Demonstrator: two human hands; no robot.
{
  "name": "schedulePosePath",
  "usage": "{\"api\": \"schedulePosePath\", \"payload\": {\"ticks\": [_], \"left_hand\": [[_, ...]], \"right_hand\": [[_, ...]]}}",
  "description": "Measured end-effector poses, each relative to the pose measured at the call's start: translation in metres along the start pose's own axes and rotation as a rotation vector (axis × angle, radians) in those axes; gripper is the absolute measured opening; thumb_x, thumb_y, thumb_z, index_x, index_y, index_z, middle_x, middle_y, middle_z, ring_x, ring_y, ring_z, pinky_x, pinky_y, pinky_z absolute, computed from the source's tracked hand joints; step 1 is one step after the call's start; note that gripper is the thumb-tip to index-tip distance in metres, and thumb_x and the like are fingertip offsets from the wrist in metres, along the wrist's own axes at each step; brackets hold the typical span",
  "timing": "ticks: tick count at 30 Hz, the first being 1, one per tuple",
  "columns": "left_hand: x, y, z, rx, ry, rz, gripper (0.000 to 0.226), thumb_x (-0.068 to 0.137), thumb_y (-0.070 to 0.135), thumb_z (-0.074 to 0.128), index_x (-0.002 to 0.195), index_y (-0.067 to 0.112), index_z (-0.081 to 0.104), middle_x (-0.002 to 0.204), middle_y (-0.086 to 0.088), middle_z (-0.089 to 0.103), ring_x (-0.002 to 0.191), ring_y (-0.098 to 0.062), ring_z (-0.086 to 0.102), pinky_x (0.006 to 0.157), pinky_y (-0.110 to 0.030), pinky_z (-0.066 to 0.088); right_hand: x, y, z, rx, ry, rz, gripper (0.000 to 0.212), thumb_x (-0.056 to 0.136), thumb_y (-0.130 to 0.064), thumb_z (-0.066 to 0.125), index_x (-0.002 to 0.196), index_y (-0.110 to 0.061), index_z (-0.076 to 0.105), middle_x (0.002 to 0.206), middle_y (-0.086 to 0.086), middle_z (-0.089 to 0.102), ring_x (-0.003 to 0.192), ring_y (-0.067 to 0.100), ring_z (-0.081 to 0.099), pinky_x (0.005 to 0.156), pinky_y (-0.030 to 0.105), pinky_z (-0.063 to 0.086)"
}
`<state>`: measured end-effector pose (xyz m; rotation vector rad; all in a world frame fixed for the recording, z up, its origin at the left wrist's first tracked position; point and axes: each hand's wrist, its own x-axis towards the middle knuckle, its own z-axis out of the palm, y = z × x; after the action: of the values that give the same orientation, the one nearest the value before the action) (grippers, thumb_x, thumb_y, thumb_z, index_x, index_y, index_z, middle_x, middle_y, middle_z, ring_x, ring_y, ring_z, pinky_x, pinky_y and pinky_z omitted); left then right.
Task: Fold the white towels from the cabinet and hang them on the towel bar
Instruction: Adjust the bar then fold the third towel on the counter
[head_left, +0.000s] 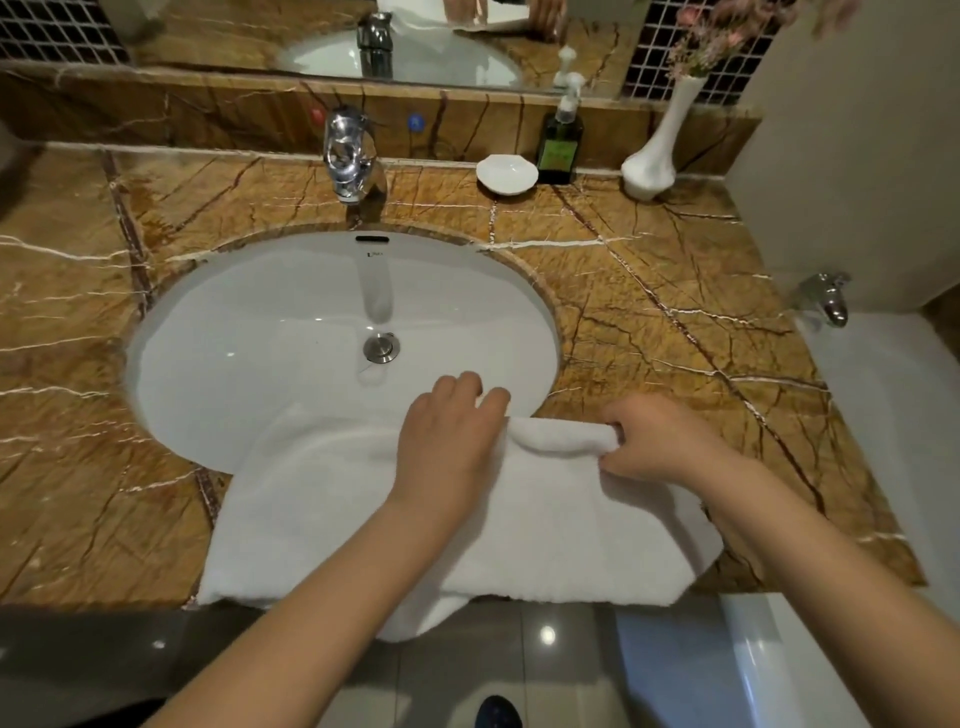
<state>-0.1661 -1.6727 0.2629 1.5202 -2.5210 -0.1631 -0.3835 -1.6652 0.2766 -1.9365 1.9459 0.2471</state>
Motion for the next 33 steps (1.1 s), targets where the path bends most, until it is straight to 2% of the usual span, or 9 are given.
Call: {"api": "schedulePosePath", "payload": {"ticks": [3,6,9,11,15,18,23,29,33], "left_hand": [[-0.009,0.039,-0.007,-0.387,-0.027,-0.155,0.048,0.071,0.05,0.067,0.109,0.027,0.049,0.095,0.007,0.054,0.086,-0.018,0.055,0.06,-0.03,0.039],[-0.006,0.069,-0.013,-0.731,-0.318,-0.374,0.097,0.047,0.083,0.056,0.127,0.033,0.034,0.106,0.014,0.051,0.101,-0.012,0.057,0.072,-0.029,0.046],[-0.002,0.073,-0.021,-0.933,-0.284,-0.493,0.127,0.039,0.075,0.07,0.145,0.026,0.019,0.137,0.01,0.045,0.123,-0.013,0.048,0.096,-0.034,0.046],[0.0,0.059,-0.025,-1.007,-0.18,-0.541,0.109,0.051,0.047,0.082,0.142,0.018,0.03,0.133,0.004,0.05,0.119,-0.014,0.051,0.092,-0.031,0.048],[-0.019,0.011,-0.052,-1.222,-0.15,-0.591,0.069,0.05,0.012,0.068,0.116,0.028,0.056,0.108,0.001,0.065,0.099,-0.014,0.063,0.079,-0.03,0.055],[-0.043,-0.032,-0.087,-1.297,-0.252,-0.502,0.066,0.053,0.005,0.07,0.113,0.029,0.059,0.1,0.003,0.071,0.092,-0.013,0.068,0.069,-0.024,0.055],[-0.07,-0.098,-0.153,-1.423,-0.298,-0.386,0.061,0.042,0.008,0.078,0.096,0.037,0.071,0.098,-0.004,0.073,0.09,-0.023,0.07,0.065,-0.031,0.058],[-0.098,-0.184,-0.165,-1.361,-0.308,-0.49,0.082,0.041,0.011,0.081,0.119,0.025,0.059,0.114,-0.011,0.067,0.102,-0.03,0.066,0.075,-0.039,0.056],[-0.125,-0.244,-0.138,-1.251,-0.346,-0.629,0.081,0.048,0.016,0.084,0.119,0.039,0.054,0.117,0.001,0.065,0.103,-0.02,0.066,0.081,-0.041,0.056]], "right_hand": [[-0.001,-0.007,-0.023,0.408,-0.158,0.13,0.023,0.066,-0.013,0.073,0.053,-0.017,0.055,0.051,-0.008,0.052,0.051,0.008,0.045,0.041,0.016,0.032],[-0.004,-0.02,-0.044,0.798,-0.252,0.232,0.022,0.07,-0.01,0.074,0.055,-0.015,0.058,0.054,-0.002,0.056,0.055,0.014,0.05,0.046,0.017,0.038],[-0.006,-0.043,-0.052,1.177,-0.4,0.264,0.016,0.078,-0.012,0.073,0.091,-0.004,0.07,0.089,0.015,0.069,0.082,0.027,0.067,0.073,0.034,0.054],[-0.006,-0.057,-0.053,1.296,-0.495,0.218,0.015,0.084,-0.015,0.067,0.097,-0.006,0.069,0.086,0.01,0.068,0.075,0.021,0.066,0.067,0.029,0.053],[0.003,-0.069,-0.061,1.186,-0.356,0.036,0.017,0.088,-0.012,0.055,0.094,-0.009,0.071,0.085,0.007,0.071,0.077,0.019,0.065,0.065,0.023,0.051],[0.012,-0.073,-0.055,0.937,-0.125,-0.194,0.054,0.076,0.015,0.051,0.12,-0.015,0.06,0.114,0.003,0.065,0.107,0.017,0.059,0.079,0.032,0.052],[0.028,-0.143,-0.029,0.669,-0.305,-0.548,0.08,0.072,0.013,0.063,0.139,-0.023,0.04,0.141,-0.009,0.043,0.126,-0.001,0.036,0.098,0.017,0.031],[0.049,-0.23,0.002,0.612,-0.368,-0.535,0.015,0.06,-0.011,0.065,0.074,-0.015,0.062,0.072,-0.007,0.063,0.068,0.006,0.057,0.06,0.022,0.044],[0.061,-0.232,0.009,0.592,-0.227,-0.462,0.018,0.068,-0.003,0.065,0.061,-0.015,0.054,0.062,-0.006,0.048,0.06,0.009,0.045,0.06,0.027,0.035]]}}
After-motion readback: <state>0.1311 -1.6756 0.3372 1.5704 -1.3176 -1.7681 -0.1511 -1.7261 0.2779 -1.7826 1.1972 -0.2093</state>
